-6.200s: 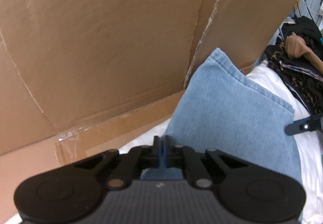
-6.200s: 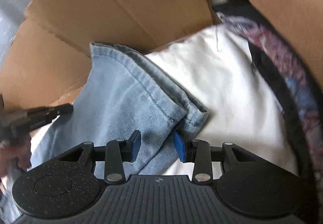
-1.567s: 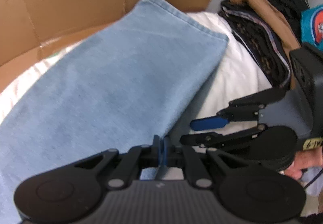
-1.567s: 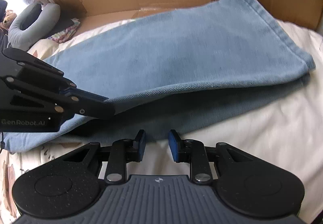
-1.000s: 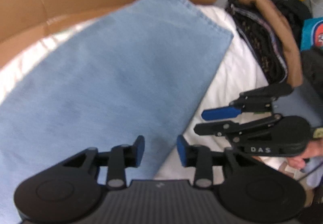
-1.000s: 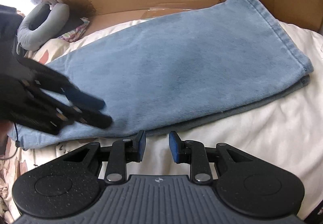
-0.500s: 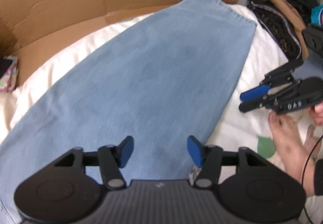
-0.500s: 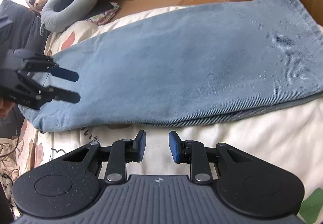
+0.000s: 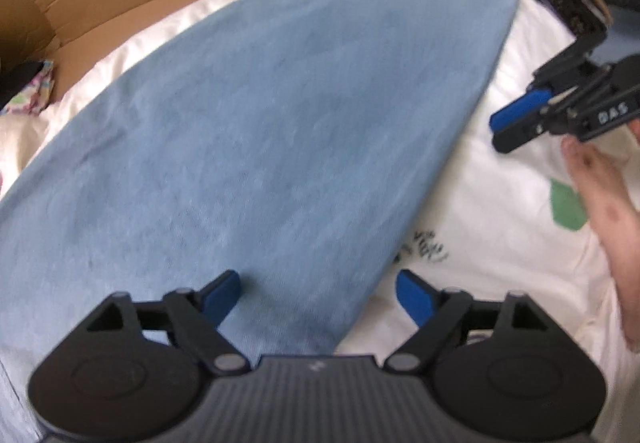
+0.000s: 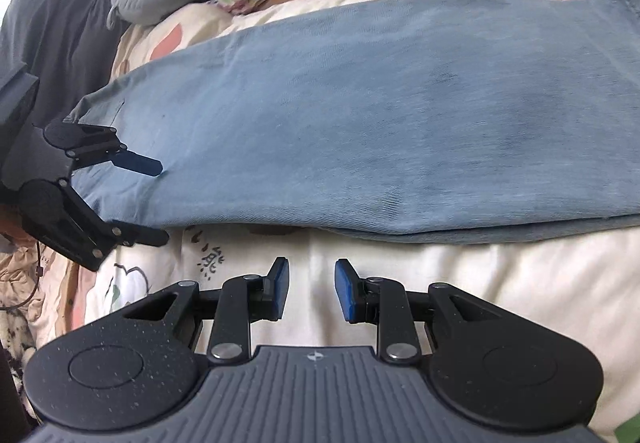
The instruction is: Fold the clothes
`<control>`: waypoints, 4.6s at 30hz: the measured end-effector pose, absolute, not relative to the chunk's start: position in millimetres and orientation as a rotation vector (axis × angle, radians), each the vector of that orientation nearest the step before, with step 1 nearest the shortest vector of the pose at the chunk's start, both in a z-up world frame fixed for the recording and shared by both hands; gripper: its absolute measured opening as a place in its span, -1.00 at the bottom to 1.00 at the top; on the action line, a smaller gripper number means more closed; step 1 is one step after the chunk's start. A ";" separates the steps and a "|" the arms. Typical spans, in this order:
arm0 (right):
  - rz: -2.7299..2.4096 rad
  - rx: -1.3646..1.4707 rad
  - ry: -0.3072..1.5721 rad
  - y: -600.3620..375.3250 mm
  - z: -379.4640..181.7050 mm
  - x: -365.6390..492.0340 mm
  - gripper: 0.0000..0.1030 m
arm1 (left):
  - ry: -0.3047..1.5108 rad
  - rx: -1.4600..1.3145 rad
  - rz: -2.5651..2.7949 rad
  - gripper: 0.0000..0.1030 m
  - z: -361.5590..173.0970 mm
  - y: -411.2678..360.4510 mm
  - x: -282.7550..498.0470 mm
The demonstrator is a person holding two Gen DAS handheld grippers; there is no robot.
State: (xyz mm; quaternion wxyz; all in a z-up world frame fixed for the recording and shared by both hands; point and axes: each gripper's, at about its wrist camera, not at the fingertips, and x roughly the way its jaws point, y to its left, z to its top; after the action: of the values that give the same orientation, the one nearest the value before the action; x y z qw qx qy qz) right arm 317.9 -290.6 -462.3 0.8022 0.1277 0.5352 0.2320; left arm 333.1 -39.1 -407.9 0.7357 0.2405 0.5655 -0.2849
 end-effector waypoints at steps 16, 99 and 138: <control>0.609 0.226 1.074 -236.7 -457.1 337.0 -0.37 | 1.120 0.382 -0.512 -0.68 -374.6 -12.5 340.2; 1.067 0.034 1.173 -44.6 -452.2 349.5 -0.40 | 0.916 -0.254 0.130 0.50 -386.2 192.3 232.8; 0.912 0.004 1.226 -58.8 -468.6 348.4 -0.40 | 0.969 -0.321 0.032 -0.51 -419.9 176.4 232.3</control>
State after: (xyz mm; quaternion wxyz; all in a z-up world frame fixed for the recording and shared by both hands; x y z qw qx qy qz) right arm 348.4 -58.8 -468.6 0.7220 0.0016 0.5552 0.4129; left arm 232.3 176.4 -419.9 0.8725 -0.1535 0.4637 0.0154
